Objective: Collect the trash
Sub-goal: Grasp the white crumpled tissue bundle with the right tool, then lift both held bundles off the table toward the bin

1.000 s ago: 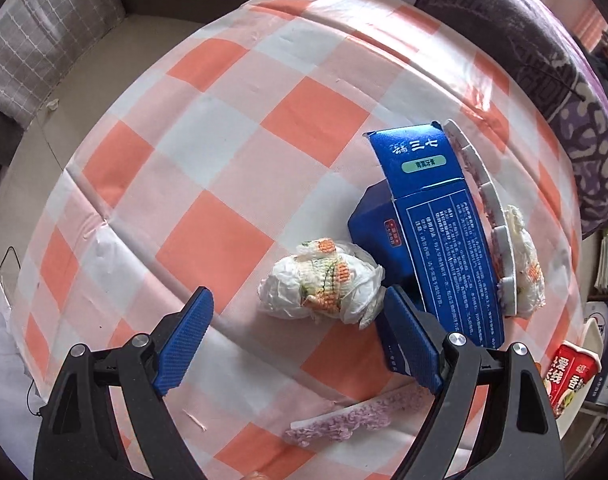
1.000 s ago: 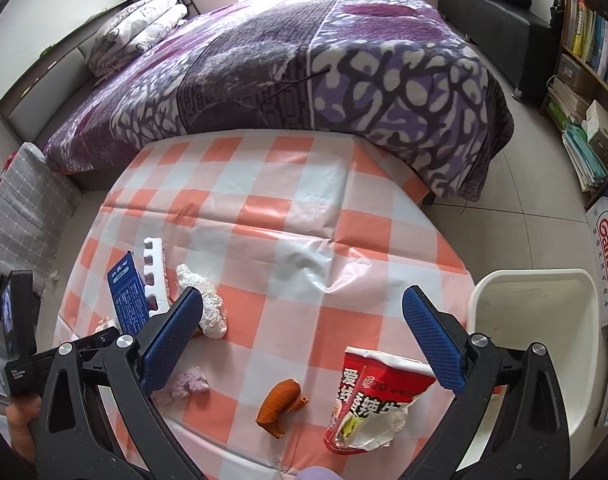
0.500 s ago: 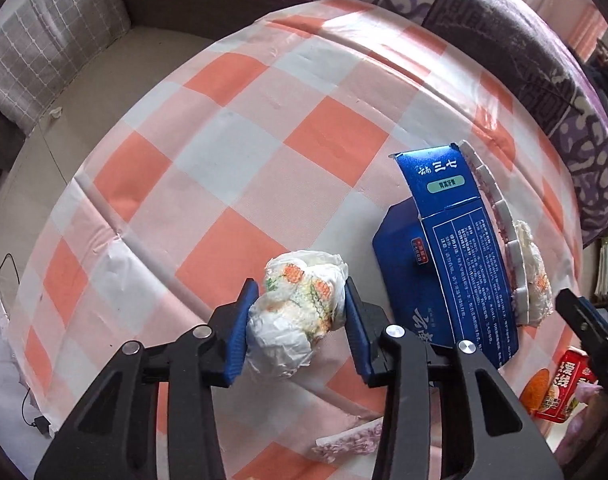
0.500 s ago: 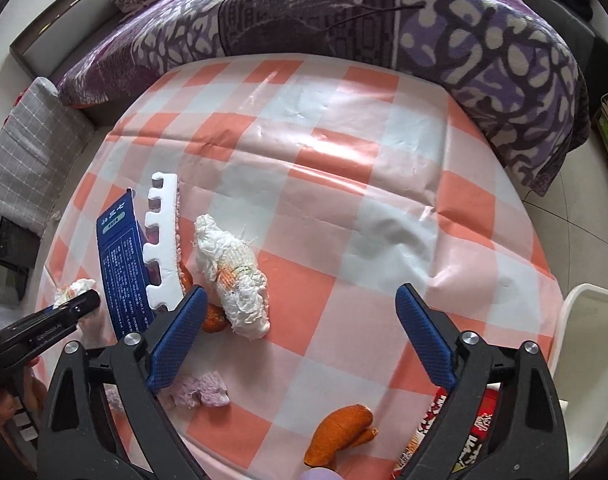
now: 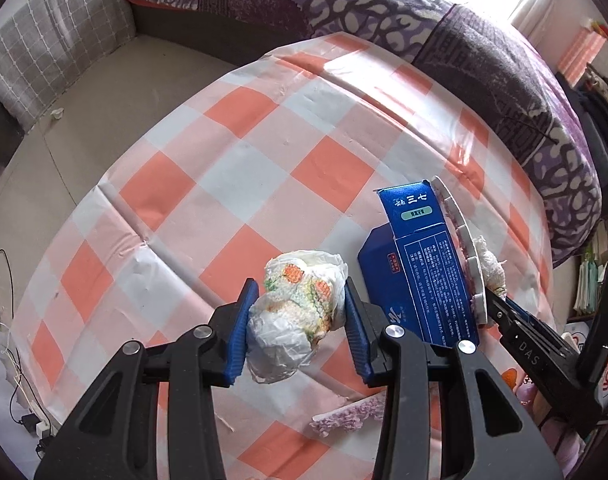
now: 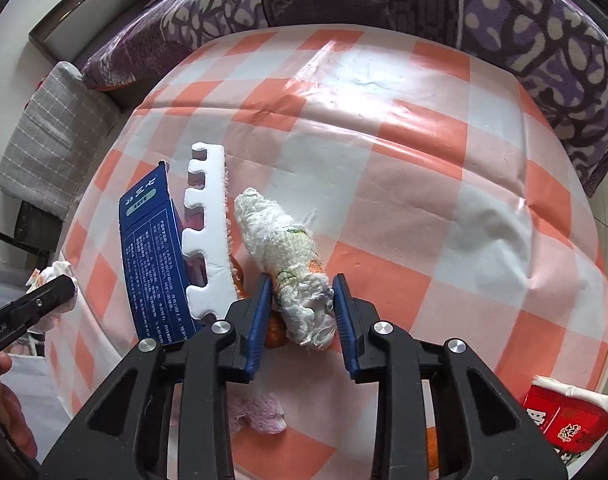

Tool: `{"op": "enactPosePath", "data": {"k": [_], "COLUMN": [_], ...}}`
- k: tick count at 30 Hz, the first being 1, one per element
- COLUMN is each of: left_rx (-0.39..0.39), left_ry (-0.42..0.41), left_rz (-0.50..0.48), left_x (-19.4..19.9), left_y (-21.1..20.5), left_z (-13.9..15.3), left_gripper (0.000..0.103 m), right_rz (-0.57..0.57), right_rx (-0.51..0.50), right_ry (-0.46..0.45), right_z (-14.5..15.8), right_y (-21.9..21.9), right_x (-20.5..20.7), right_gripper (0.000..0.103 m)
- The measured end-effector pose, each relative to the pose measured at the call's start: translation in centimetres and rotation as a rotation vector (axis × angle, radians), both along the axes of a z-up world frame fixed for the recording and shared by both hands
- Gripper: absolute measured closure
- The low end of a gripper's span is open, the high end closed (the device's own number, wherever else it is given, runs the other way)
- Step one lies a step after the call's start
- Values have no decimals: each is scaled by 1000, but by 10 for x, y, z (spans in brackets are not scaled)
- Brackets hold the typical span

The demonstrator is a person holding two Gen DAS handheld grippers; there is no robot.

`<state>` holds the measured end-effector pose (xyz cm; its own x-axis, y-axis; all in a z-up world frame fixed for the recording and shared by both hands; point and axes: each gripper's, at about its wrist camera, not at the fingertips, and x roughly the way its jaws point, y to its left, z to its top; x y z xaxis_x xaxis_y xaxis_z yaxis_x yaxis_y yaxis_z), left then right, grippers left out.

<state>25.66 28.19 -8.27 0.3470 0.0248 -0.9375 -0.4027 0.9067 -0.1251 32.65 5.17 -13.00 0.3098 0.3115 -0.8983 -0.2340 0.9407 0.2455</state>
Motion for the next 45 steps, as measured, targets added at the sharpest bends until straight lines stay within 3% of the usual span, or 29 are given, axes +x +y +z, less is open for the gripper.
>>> {"op": "enactPosePath", "data": {"k": [9, 14, 23, 29, 38, 45], "left_rx": [1, 69, 220, 273, 260, 247], "left_ry": [-147, -240, -378, -423, -413, -424], "left_rz": [45, 52, 37, 1, -82, -142], "left_x": [-8, -13, -24, -28, -24, -24], "left_y": [-3, -18, -65, -99, -147, -182], "left_z": [37, 61, 90, 95, 84, 84], "left_gripper": [61, 61, 61, 61, 61, 61], "right_rz": [-94, -132, -187, -209, -268, -379], "right_rx": [99, 105, 72, 47, 13, 14], "right_ry": [-179, -294, -413, -445, -436, -423], "right_z": [59, 90, 119, 129, 133, 139], "right_y": [-19, -32, -61, -83, -130, -183], "right_x": [-8, -19, -42, -56, -69, -75], "right_gripper": [76, 76, 76, 76, 75, 75]}}
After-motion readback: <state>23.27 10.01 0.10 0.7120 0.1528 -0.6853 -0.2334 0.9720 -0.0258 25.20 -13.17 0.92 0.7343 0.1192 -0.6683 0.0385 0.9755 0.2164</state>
